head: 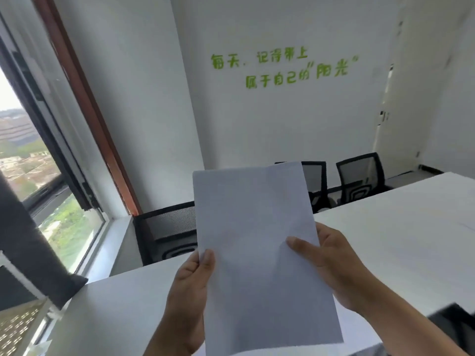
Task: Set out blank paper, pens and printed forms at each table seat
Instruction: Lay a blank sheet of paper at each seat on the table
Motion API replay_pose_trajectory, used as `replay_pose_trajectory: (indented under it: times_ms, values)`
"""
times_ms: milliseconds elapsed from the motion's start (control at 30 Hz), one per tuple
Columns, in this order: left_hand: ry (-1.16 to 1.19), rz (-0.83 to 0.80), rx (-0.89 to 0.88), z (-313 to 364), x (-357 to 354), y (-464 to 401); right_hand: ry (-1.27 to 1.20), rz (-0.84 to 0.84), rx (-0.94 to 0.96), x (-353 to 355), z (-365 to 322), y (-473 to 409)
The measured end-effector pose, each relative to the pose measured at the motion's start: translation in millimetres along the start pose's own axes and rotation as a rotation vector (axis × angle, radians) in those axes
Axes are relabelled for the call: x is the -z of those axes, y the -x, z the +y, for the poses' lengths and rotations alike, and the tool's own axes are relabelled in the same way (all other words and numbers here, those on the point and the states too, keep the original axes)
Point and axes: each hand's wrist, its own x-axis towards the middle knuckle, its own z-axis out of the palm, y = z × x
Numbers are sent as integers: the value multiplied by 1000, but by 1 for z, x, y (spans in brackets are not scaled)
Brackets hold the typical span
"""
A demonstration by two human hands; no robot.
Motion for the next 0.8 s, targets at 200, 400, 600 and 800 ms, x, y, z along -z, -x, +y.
replay_pose_trajectory:
  times_ms: [200,400,600,800]
  values:
    - [-38,-151,-21,0,-105,33,-56,187,148,85,-52,64]
    - [-110,-296,-15,-26,-222,102,-43,381,268,189,-90,168]
    - [-113,-426,1,-65,-331,207,-42,545,342,290,-118,304]
    - [-159,-565,6,-105,-432,308,52,759,405,373,-140,434]
